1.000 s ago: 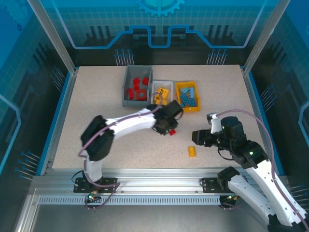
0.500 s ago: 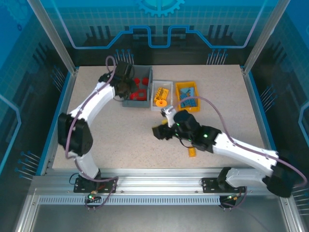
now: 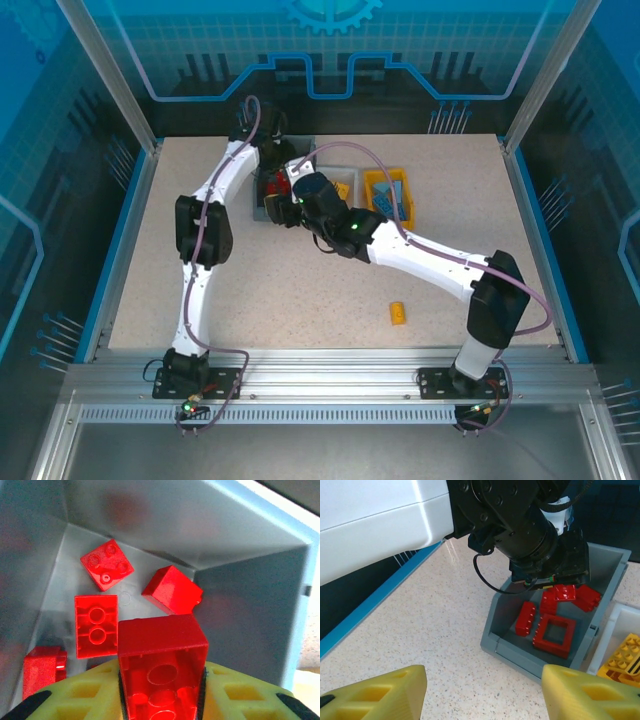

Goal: Sort the legos into containers by color

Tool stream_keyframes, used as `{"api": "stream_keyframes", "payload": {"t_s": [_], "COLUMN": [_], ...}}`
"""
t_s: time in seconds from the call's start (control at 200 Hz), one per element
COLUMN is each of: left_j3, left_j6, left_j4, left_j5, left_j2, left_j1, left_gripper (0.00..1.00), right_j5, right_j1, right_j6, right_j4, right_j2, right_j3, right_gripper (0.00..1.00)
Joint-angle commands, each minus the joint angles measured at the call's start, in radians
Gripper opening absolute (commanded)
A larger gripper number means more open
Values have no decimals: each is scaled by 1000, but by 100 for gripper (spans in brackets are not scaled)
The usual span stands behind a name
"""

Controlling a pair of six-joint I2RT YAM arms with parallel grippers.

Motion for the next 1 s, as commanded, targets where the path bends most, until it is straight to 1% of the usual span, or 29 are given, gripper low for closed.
{"api": "stream_keyframes", "payload": {"t_s": [0.0, 0.15, 0.25, 0.345, 0.555, 0.655, 0.735, 0.79, 0.83, 0.915, 0.995], "left_j3": [37, 38, 38, 37, -16, -82, -184, -274, -341, -519, -736], "left_j6": [22, 9, 8, 14, 3, -10, -32, -48, -60, -82, -74], "left_j4": [14, 39, 34, 23, 38, 63, 110, 144, 161, 220, 314], "left_j5": [36, 56, 54, 51, 53, 42, 31, 28, 31, 60, 101], "left_j2": [38, 61, 57, 41, -62, -161, -265, -354, -425, -582, -755], "left_j1": [6, 6, 5, 6, 3, 2, -1, -5, -12, -38, -92], "left_gripper": [39, 46, 56, 62, 63, 62, 62, 62, 63, 63, 65], "right_j5": [14, 2, 8, 37, 137, 179, 226, 258, 287, 331, 341], "right_j1": [-12, -14, -14, -10, 8, 15, 20, 22, 21, 22, 18], "right_j6": [29, 41, 47, 48, 33, 30, 52, 95, 147, 279, 418], "right_j4": [-26, -19, -20, -26, -49, -60, -89, -144, -223, -459, -678], "right_j2": [-2, -18, -28, -44, -86, -127, -180, -222, -252, -300, -347], "right_j3": [14, -22, -37, -46, -58, -84, -129, -162, -178, -196, -240], "right_gripper": [64, 64, 64, 64, 65, 65, 65, 64, 65, 64, 63]}}
